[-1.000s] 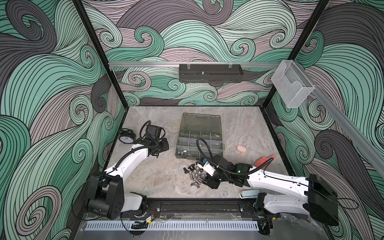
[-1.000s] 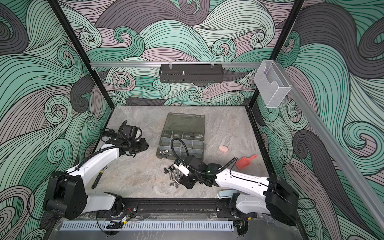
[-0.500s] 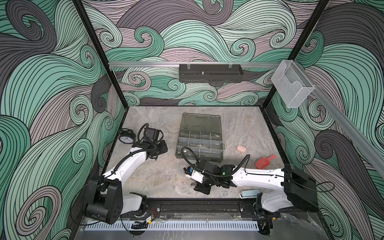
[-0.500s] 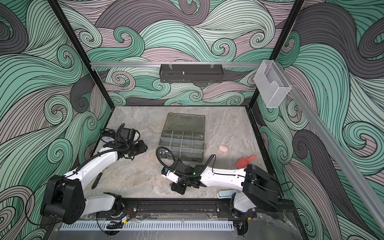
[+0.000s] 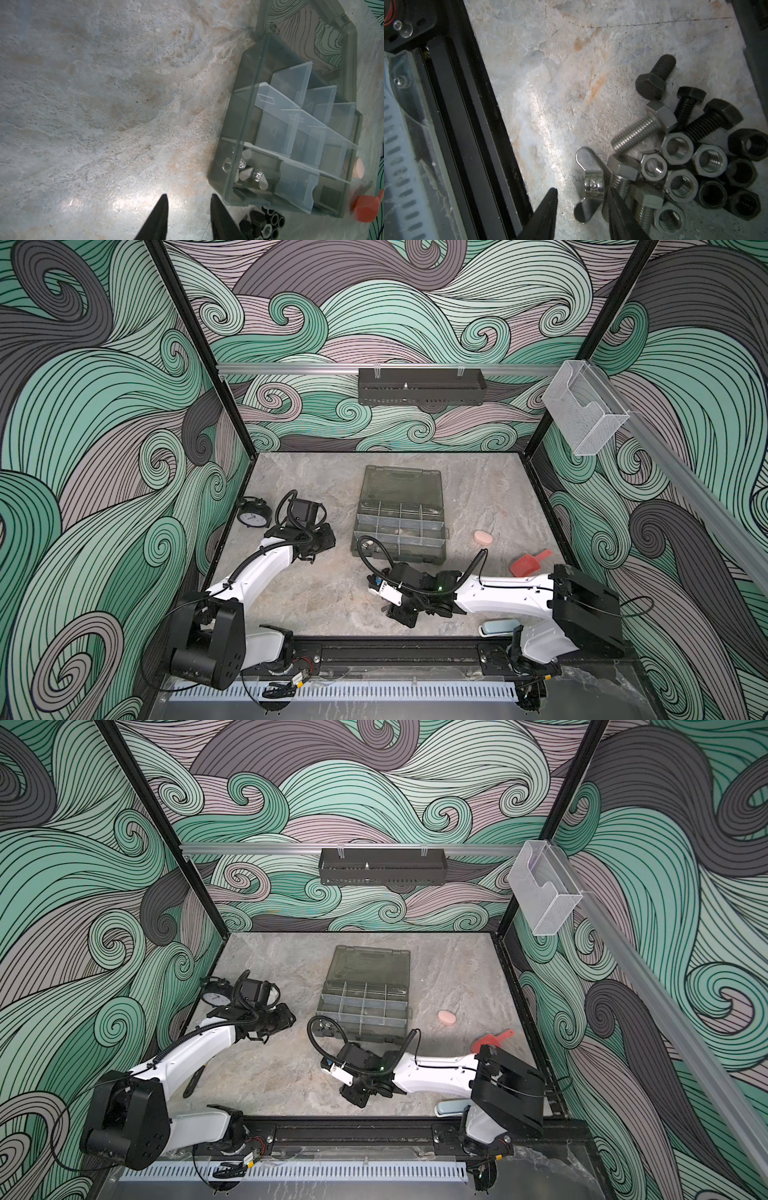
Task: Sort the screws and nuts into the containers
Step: 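Move the right gripper over a silver wing nut while the left draws back, then close the right gripper on the silver wing nut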
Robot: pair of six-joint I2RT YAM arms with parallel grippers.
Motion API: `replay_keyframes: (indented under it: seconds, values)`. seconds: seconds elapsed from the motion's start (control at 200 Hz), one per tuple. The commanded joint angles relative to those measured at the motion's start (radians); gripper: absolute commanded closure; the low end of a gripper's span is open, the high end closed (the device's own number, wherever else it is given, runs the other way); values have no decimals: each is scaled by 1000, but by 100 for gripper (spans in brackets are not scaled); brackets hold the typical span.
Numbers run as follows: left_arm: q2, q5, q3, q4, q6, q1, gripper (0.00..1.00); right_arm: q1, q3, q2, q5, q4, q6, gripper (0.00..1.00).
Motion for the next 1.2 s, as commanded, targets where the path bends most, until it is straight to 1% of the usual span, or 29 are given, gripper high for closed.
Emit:
replay_keyframes:
  seconds: [0.0, 0.605, 0.705, 0.795, 0.891, 1.076, 1.196]
  values:
    - [-23, 13, 5, 11, -13, 7, 62, 6, 19, 11, 18, 17, 6, 59]
    - [-37, 16, -9, 12, -18, 7, 62, 7, 24, 78, 58, 22, 36, 64]
    - [-39, 16, -9, 12, -18, 7, 62, 7, 27, 91, 55, 10, 38, 68]
    - [-42, 14, -9, 13, -18, 8, 62, 7, 24, 93, 57, 6, 40, 68]
    - [-43, 13, -10, 13, -18, 8, 62, 9, 19, 88, 73, 8, 43, 72]
    - [-48, 13, -13, 12, -18, 8, 62, 9, 25, 87, 84, 11, 42, 83]
    - [-54, 13, -15, 11, -18, 8, 62, 9, 24, 90, 82, 16, 40, 84]
